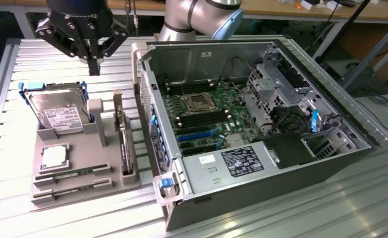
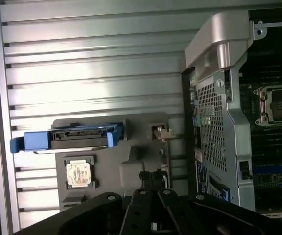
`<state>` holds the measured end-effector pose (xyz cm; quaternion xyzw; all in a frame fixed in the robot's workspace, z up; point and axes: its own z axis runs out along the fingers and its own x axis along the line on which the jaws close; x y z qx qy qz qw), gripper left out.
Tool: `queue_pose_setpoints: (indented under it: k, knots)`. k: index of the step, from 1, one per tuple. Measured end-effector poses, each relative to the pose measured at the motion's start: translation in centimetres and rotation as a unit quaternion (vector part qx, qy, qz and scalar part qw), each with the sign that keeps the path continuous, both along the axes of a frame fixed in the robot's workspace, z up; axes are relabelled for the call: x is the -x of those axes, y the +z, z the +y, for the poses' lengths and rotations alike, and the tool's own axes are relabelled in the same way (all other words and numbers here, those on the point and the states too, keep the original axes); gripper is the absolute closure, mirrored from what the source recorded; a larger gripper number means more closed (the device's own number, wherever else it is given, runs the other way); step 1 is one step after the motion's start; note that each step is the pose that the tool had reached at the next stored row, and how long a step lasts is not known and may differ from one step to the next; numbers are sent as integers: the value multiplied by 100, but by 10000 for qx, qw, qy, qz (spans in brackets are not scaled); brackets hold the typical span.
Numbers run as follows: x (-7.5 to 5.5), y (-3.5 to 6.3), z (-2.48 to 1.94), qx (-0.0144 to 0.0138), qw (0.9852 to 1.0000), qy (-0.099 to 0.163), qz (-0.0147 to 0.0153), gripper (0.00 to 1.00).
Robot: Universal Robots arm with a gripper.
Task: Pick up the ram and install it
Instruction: 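Reach for the ram, then pick up the ram and move it above insertion slot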
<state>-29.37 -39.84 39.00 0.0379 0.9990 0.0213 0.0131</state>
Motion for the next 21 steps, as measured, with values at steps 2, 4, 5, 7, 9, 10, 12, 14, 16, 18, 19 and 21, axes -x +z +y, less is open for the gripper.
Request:
queue_pose_setpoints:
  k: [2,4,5,7,9,10,12,14,16,18,19,21]
  knots:
    - [173,-1,-6,0,10000,1,0,90]
    - [359,-2,-12,1,10000,1,2,90]
    - [360,-3,-11,0,10000,1,0,90]
    - [360,-3,-11,0,10000,1,1,90]
    - [360,-3,-11,0,10000,1,0,90]
    - [360,-3,-11,0,10000,1,0,90]
    - [360,-3,-11,0,10000,0,0,90]
    - [363,-3,-12,0,9999,157,0,90]
    - [363,-4,-12,0,9989,472,0,90]
    - [362,-4,-12,0,9953,967,-1,90]
    - [362,-4,-12,0,9937,1120,-1,90]
    - [362,-4,-12,0,9899,1419,0,83]
